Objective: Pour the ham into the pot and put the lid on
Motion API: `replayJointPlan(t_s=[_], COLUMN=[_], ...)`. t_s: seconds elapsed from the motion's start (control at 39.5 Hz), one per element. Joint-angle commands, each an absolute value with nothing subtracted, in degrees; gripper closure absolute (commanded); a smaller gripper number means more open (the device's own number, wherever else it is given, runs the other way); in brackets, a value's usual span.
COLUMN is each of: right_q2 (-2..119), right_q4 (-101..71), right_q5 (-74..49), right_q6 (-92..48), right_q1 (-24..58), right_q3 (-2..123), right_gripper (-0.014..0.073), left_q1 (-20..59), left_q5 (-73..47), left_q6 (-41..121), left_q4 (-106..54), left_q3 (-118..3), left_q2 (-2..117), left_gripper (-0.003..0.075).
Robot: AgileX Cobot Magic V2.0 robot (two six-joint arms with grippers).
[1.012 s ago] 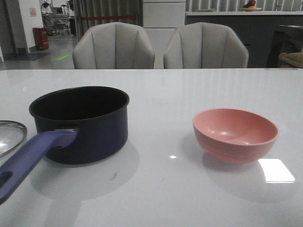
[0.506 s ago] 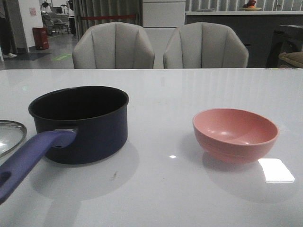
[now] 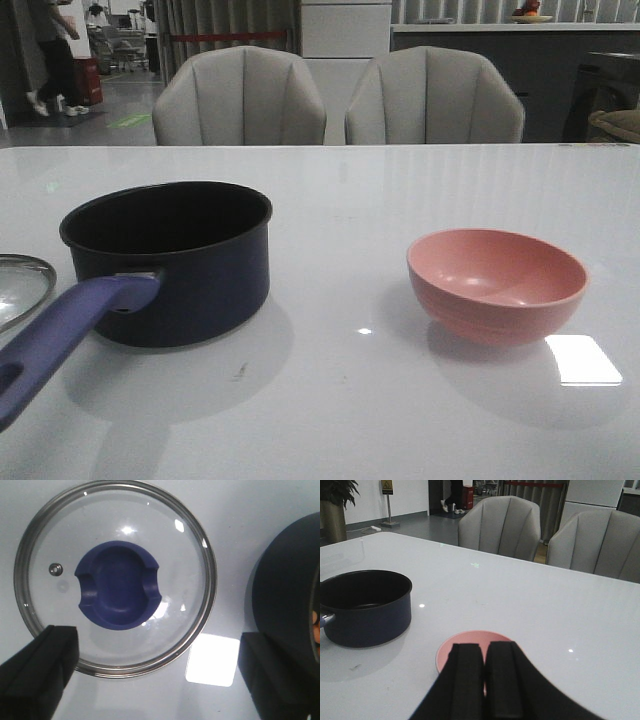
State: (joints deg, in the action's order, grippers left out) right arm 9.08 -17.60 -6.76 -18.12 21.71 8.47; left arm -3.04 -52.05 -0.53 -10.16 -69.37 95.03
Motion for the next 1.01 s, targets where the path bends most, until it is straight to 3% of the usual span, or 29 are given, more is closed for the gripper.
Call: replayJointPlan(t_s=[0.0, 0.99], right_q2=[9.5, 9.5], right_q4=[-18.0, -18.0], right_q5=[-2.5, -2.5], right_q6=[-18.6, -18.6], right_q1=[21.7, 21.7], right_q3=[10.0, 10.0], right_gripper=[0.0428, 0.0428], left_q1=[-3.3, -3.6], left_q5=[-50.5, -48.6], left_q6=[-2.0, -9.3], left_q4=[-9.8, -7.0], left_q3=[-71.2, -76.5], left_q2=[94.0, 105.5], left_gripper=[0.0041, 0.0041])
